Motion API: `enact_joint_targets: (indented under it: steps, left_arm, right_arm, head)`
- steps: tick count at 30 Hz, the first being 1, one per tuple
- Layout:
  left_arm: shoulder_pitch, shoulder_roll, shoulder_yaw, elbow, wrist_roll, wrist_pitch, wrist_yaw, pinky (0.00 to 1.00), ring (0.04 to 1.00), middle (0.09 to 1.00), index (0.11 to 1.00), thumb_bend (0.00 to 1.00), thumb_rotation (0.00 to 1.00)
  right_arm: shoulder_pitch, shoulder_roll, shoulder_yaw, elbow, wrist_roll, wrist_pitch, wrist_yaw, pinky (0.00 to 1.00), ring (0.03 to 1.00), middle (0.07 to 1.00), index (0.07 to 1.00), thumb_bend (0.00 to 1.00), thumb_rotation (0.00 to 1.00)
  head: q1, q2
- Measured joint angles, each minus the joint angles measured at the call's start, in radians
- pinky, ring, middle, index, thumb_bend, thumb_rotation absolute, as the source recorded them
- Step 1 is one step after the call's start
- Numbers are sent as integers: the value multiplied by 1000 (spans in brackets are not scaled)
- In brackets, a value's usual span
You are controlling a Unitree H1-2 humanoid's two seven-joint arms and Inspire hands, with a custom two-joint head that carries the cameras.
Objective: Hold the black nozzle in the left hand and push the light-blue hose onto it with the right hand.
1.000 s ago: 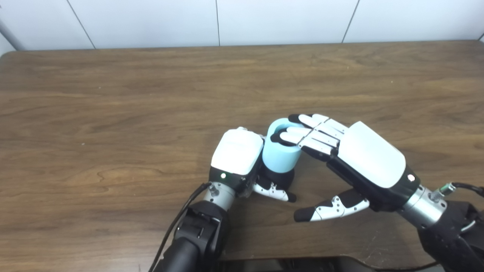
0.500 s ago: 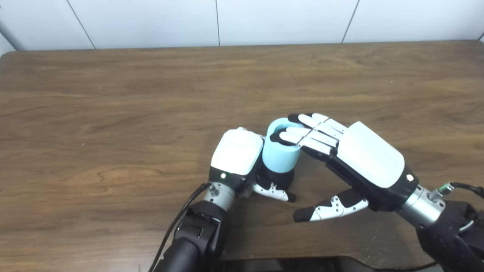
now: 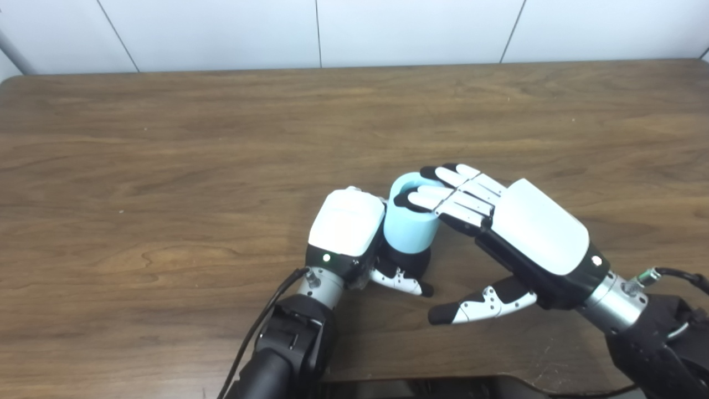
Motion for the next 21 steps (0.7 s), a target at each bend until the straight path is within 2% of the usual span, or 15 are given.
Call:
enact_joint_targets:
  steps: [21]
  left_arm:
    - [0,0,1,-3,0,1,-6,746,604,521,464,522,0]
  right_arm:
    - [-2,-11,20,9,-4,1,-22,930,863,851,836,563,962]
  head:
    - [2,5]
